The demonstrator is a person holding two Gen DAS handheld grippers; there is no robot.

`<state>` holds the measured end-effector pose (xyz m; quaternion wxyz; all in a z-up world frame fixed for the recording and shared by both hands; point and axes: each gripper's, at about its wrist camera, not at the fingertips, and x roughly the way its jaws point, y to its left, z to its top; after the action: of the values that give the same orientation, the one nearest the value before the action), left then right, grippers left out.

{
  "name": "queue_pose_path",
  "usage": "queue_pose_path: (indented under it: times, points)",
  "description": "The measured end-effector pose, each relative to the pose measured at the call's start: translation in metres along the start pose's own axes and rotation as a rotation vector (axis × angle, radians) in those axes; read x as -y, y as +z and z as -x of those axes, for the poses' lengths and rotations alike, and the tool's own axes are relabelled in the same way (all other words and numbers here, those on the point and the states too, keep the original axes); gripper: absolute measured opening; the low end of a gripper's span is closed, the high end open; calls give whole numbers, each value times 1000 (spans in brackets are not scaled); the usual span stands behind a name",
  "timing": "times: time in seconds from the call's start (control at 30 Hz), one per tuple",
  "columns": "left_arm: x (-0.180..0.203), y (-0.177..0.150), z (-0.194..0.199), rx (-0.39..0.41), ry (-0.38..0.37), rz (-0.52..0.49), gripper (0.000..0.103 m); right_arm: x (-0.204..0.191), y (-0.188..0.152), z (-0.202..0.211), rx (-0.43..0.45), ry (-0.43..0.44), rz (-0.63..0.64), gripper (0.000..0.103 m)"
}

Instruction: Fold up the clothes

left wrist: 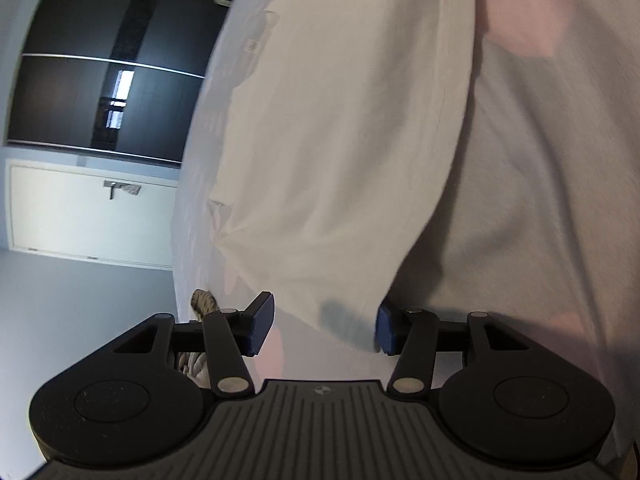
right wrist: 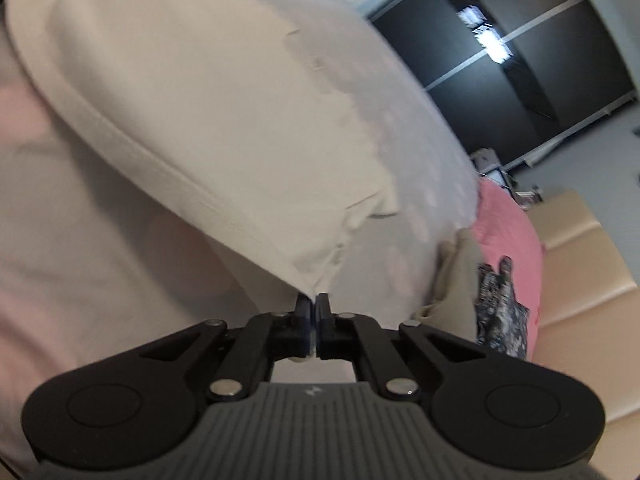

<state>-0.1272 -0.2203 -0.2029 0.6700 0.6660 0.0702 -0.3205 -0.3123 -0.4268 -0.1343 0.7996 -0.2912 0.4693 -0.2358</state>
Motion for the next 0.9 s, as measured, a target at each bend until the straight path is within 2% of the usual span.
queue_pose_path:
  times: [0.1,0.2,0.3,0.47,0.57,0.73,0.9]
  points:
    - [-8,3,3,1,19,39,14,7,4,-1,8,-30,-27,2]
    - [-20,5,10,9,25,112,4,2,4,1,14,-38,-16,2]
    - [-46,6,17,10,2,211,2,8,8,6,36,-75,-28,2]
    - [-127,4,28,53,-48,435,2,39,29,24,83,-145,-126,1]
    - [-170,6,37,102,-48,502,2,64,44,40,119,-181,-205,1]
    - [-228,25,35,156,-18,535,2,95,70,41,144,-229,-208,2]
    - [-259,53,0,153,24,499,2,123,102,15,145,-273,-229,1]
